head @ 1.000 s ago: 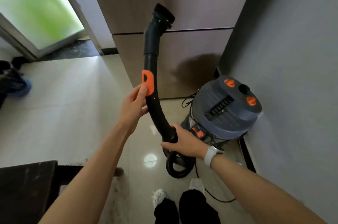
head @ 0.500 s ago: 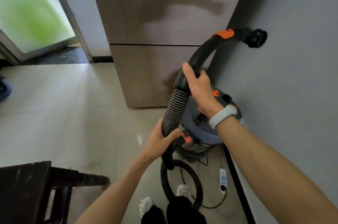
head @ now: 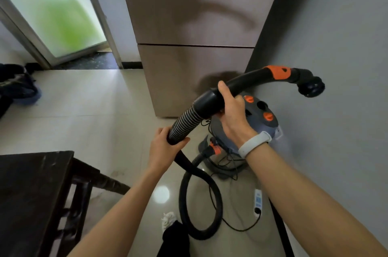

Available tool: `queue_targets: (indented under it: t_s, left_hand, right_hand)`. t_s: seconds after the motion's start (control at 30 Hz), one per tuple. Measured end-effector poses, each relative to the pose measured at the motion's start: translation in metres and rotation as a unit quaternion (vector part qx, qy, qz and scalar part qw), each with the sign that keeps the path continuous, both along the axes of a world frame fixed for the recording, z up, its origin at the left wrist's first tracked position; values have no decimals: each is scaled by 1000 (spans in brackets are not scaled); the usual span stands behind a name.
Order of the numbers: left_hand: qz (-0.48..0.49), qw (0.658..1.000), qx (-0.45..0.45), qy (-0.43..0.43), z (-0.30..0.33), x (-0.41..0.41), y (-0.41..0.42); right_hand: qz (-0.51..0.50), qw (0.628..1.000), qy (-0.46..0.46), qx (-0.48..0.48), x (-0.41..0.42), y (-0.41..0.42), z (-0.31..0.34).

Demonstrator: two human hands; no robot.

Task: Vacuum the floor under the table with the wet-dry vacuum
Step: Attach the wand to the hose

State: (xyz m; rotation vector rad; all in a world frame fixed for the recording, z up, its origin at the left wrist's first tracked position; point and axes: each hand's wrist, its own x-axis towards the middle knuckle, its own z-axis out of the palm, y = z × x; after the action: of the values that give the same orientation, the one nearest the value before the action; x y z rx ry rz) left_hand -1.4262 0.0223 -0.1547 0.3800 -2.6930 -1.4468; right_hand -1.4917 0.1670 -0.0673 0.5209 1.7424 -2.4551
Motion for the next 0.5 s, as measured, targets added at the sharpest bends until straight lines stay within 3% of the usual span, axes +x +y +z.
queue_targets:
  t_s: [0.1,0.33,0.43,0.5]
  left_hand:
    - [-30,999,-33,-14,-12,41,25]
    - [-150,979,-136,-5,-23,132,67]
    - [-182,968,-175,6,-29,166,71]
    - [-200,957,-210,29,-33,190,73]
  right_hand:
    - [-28,999,-42,-14,38,39,-2]
    - [-59,970,-234,-34,154,132,-53]
    - [94,932,-322,141,204,161,-75]
    - [179,894,-283,297,234,176,-91]
